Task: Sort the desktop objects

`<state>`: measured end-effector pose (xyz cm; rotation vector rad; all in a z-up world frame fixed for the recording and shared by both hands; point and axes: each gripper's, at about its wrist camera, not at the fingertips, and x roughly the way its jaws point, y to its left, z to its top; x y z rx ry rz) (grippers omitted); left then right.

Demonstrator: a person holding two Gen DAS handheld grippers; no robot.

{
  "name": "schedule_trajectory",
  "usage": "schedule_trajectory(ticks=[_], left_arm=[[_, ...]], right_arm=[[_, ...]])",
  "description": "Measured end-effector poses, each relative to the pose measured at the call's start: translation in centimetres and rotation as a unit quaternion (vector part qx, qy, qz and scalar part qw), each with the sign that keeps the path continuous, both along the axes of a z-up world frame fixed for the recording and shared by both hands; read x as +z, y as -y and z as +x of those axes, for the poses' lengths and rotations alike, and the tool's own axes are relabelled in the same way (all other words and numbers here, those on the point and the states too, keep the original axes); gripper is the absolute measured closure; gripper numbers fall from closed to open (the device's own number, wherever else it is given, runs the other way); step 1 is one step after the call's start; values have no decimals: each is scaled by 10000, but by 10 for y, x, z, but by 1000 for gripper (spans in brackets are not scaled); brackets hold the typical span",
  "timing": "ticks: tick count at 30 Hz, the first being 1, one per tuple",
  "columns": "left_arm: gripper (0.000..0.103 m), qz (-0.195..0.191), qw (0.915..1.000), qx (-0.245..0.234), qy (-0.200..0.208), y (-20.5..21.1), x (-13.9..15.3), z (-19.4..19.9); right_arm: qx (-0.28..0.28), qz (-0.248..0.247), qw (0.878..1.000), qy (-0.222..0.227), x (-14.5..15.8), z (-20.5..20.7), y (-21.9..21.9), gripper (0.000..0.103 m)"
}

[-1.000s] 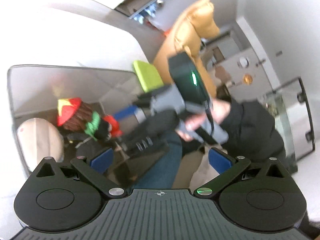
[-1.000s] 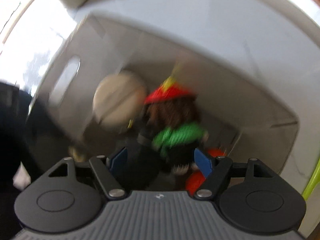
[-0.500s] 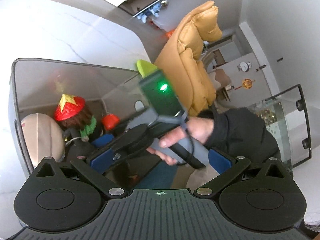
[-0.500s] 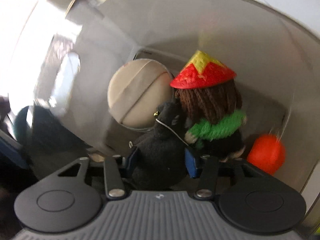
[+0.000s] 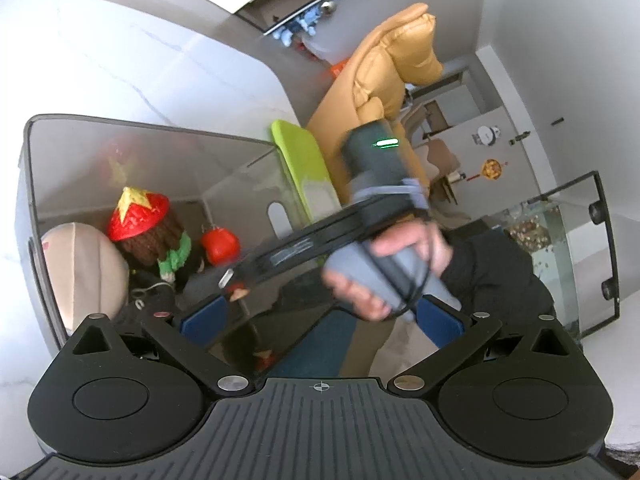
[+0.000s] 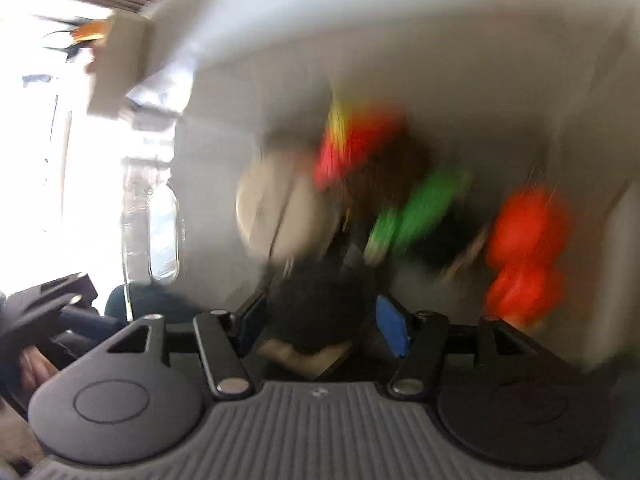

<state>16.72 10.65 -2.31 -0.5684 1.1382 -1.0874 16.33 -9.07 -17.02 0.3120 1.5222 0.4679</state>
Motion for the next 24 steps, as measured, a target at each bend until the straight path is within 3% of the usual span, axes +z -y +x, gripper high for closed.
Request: schedule_trajectory(ticks=[2, 3, 5, 7, 9, 11, 14, 15, 17, 19, 23, 24], left_arm=[[0, -5, 10000, 42, -56, -1, -3, 2], [0, -5, 10000, 53, -77, -1, -4, 2], [0, -6, 9999, 61, -102, -1, -4, 2], [0, -17, 9999, 55, -84, -1, -4, 1], [0, -29, 10000, 47, -56, -1, -3, 1], [0, -31, 10000, 30, -53, 0, -3, 1], [0, -5, 10000, 19, -84, 1, -6, 2], [0, 3, 10000, 18, -96, 2, -6, 2], [0, -15, 10000, 28, -94, 0, -7, 2], [0, -46, 9999, 51, -83, -2, -7, 2], [0, -61, 9998, 128, -127, -4, -8, 5], [0, -44, 9998, 129, -152, -3, -9, 5]], right_arm=[[486, -798, 9907, 989, 27, -3, -5, 18], [761, -1267, 9789, 1407, 36, -5, -10, 18], [1244, -1942, 9581, 1700, 36, -6, -18, 20], [1689, -2422, 9444, 1446, 18, -8, -32, 28], [1980, -2844, 9313, 1118, -7, -15, -42, 49], [2226, -3270, 9128, 1014, -27, -21, -49, 51], [2574, -3987, 8735, 1086, -52, -26, -64, 48], [2722, -4113, 8640, 1016, -62, -27, -67, 44], [2892, -4132, 8576, 1009, -66, -26, -59, 47], [3121, -4067, 8499, 1221, -64, -33, -58, 48], [2958, -3895, 8514, 1894, -34, -32, -53, 48], [3005, -4012, 8397, 2089, -32, -31, -55, 48]])
